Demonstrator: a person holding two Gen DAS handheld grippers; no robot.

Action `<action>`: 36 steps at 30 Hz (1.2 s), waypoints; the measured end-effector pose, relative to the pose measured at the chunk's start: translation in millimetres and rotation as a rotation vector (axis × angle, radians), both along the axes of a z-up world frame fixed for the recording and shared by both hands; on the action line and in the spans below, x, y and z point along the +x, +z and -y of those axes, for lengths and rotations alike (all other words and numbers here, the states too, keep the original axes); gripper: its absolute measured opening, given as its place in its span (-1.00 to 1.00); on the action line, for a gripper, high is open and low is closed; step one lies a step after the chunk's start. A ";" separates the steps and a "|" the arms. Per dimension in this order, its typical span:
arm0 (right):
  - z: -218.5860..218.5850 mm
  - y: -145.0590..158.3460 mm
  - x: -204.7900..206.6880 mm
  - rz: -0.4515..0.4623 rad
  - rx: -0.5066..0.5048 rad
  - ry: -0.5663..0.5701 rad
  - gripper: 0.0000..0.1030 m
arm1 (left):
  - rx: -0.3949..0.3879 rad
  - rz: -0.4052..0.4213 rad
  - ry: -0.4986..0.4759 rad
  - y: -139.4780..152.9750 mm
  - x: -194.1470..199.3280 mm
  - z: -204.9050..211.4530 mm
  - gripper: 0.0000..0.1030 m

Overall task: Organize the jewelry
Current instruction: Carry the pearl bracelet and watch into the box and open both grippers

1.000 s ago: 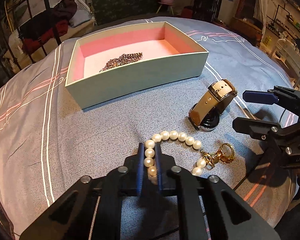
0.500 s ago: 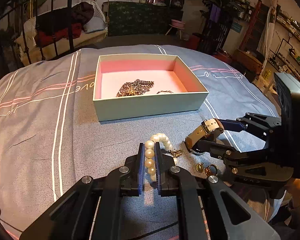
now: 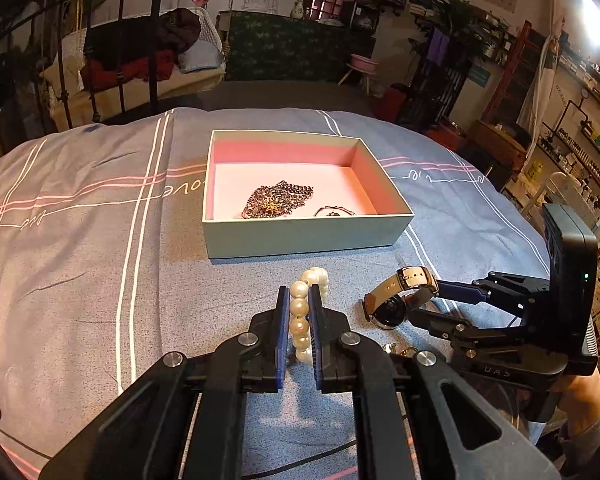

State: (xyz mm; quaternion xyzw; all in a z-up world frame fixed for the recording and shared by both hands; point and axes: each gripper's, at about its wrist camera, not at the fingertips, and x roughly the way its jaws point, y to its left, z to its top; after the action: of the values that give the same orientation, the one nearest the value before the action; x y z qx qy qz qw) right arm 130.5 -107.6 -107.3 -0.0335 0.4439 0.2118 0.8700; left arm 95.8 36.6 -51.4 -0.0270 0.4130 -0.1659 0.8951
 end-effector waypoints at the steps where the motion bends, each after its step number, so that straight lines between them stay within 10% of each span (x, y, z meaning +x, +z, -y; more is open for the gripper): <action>1: -0.6 -1.5 0.1 -0.007 0.000 0.004 -0.13 | 0.001 -0.002 -0.001 -0.3 0.1 0.8 -0.82; 9: -18.9 5.0 4.8 0.035 -0.005 0.045 0.20 | 0.026 -0.015 -0.001 -1.6 -3.7 4.8 -0.82; 14: -23.0 14.2 8.2 0.052 -0.013 0.066 -0.66 | 0.031 -0.028 0.009 -3.2 -2.7 4.2 -0.82; 36: -19.6 38.0 -3.4 0.096 0.050 0.055 -0.69 | 0.061 -0.027 0.024 1.0 0.0 8.6 -0.82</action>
State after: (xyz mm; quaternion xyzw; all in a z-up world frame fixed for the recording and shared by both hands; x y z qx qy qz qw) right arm 127.2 -88.0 -69.3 -0.0339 0.3949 0.2448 0.8849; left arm 95.8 28.0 -50.4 -0.0069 0.4294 -0.1423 0.8918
